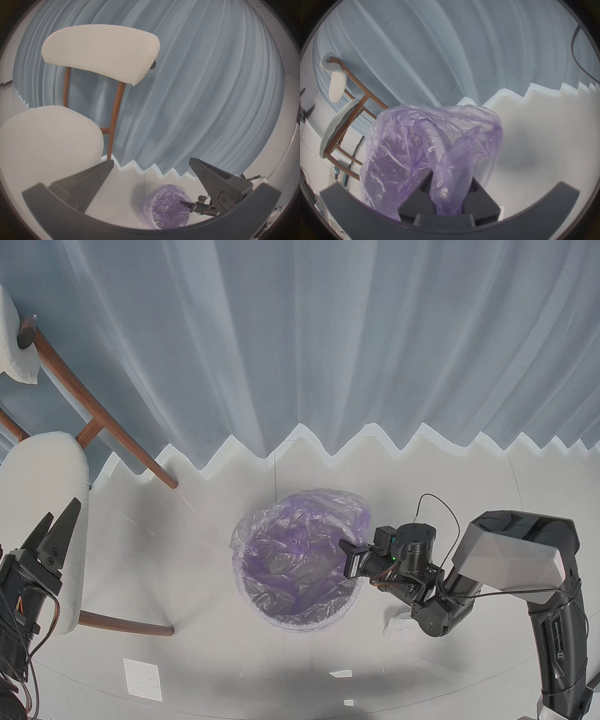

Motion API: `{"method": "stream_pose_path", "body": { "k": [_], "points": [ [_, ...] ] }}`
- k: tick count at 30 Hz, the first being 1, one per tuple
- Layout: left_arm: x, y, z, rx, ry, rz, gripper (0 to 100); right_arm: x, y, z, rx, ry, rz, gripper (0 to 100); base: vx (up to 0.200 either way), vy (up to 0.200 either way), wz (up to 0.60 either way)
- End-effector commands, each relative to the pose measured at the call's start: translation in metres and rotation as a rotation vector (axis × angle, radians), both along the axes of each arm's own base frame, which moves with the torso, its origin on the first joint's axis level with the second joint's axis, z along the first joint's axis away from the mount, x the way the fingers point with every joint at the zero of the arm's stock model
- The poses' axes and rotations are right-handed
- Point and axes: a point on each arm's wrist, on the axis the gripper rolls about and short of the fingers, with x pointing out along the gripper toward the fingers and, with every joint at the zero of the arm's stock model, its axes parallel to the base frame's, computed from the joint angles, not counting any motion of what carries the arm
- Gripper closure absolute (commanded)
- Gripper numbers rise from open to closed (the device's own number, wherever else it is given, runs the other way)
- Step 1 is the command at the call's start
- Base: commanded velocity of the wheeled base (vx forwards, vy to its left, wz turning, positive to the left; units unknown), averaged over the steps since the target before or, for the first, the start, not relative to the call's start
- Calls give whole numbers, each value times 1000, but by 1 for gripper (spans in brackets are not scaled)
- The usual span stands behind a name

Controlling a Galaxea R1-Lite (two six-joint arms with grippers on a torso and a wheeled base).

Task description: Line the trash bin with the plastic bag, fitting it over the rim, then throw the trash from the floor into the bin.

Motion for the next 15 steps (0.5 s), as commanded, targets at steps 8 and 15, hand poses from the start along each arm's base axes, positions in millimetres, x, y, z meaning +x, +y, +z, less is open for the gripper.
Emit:
{"method": "stream_pose_path", "body": {
  "k": [8, 15],
  "points": [
    [-1, 1, -4, 7, 18, 11, 0, 7, 8, -22, 22, 33, -24, 0, 0, 0, 0],
    [-2, 1, -4, 6, 12, 8, 0, -21, 7, 22, 81, 10, 3, 0, 0, 0, 0]
  ]
}}
